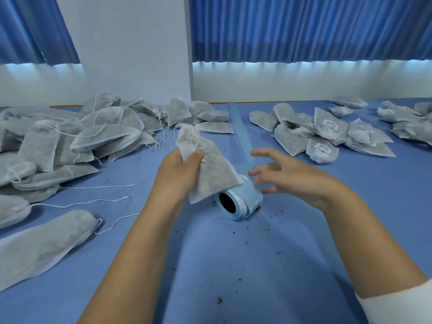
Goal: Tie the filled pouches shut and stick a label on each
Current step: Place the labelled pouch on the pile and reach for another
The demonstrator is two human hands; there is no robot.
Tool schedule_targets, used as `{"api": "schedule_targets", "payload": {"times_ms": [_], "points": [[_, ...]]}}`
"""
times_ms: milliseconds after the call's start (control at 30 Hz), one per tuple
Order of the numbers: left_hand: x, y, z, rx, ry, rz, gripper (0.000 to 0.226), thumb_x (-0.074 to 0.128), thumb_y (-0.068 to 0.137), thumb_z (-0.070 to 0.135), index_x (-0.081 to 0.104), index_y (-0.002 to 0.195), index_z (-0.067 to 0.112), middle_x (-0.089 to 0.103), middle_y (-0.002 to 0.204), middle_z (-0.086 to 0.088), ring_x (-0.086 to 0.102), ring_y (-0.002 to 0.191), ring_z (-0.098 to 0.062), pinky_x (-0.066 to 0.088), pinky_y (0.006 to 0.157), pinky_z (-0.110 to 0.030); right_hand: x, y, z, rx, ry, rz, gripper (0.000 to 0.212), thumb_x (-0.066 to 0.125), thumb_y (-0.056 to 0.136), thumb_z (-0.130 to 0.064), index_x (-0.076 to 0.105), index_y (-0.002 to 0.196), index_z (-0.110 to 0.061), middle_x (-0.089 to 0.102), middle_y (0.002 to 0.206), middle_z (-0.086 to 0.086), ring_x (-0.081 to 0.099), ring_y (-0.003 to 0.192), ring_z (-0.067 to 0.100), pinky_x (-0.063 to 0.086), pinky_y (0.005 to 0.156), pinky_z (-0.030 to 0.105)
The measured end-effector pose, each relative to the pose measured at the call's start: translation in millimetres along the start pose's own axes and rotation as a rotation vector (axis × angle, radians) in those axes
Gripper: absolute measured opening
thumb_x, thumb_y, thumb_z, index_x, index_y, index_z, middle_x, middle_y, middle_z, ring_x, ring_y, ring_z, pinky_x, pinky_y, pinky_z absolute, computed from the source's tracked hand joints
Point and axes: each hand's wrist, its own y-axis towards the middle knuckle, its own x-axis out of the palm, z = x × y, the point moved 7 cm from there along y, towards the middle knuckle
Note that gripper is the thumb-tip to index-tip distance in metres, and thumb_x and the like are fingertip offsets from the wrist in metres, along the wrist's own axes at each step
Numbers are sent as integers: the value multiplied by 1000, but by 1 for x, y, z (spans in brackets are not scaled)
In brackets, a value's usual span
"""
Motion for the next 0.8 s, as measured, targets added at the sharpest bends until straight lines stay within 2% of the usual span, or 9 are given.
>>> {"api": "schedule_targets", "payload": {"times_ms": [100,167,267,367,467,533,600,700,800], "points": [[2,3,-4,-6,53,31,21,52,101,31,66,98,16,71,99,-4,67,92,-22,49,74,-35,13,2,13,94,-30,-112,56,67,87,-15,47,136,-34,72,101,4,70,88,12,57,80,26],[-1,3,-5,1,62,74,28,49,101,34,65,103,11,71,106,-9,66,96,-24,49,78,-37,20,6,14,91,-26,-76,47,66,89,-20,51,133,-31,73,102,4,70,84,13,58,80,27],[-4,2,-3,33,11,132,37,45,103,39,63,106,7,70,109,-10,65,103,-25,50,89,-37,23,13,16,95,-26,29,36,66,89,-31,59,124,-28,71,106,2,71,91,15,58,85,33],[1,0,-2,66,13,120,38,44,103,39,63,103,7,69,107,-8,64,105,-25,46,80,-30,29,16,15,68,-24,97,27,65,89,-36,62,115,-30,75,96,-2,72,91,16,58,87,38],[10,0,-7,55,59,59,40,44,103,39,62,104,3,68,110,-12,63,105,-26,43,75,-26,39,14,14,67,72,103,18,63,91,-30,63,110,-28,76,84,-3,74,78,13,60,71,29],[11,3,-12,33,83,39,39,44,103,38,63,103,4,68,107,-10,63,101,-25,42,73,-24,39,14,13,69,110,113,23,63,92,-29,61,114,-25,76,81,-1,73,72,10,57,60,23],[10,6,-16,-7,68,34,39,44,103,37,63,104,3,69,106,-10,64,99,-26,43,74,-26,31,12,9,48,118,146,29,62,92,-32,56,120,-27,74,81,1,70,67,7,55,56,21],[7,11,-24,-94,28,34,32,46,102,37,63,98,11,69,112,-14,66,103,-29,46,83,-34,20,7,-2,-58,-71,140,27,64,90,-26,61,116,-31,71,91,6,68,76,10,59,73,28],[6,13,-28,-149,1,41,33,47,101,38,63,116,14,67,119,-8,64,109,-26,47,101,-42,19,2,-7,-125,-224,100,16,71,87,-21,68,101,-29,68,93,4,61,74,10,55,77,31]]}}
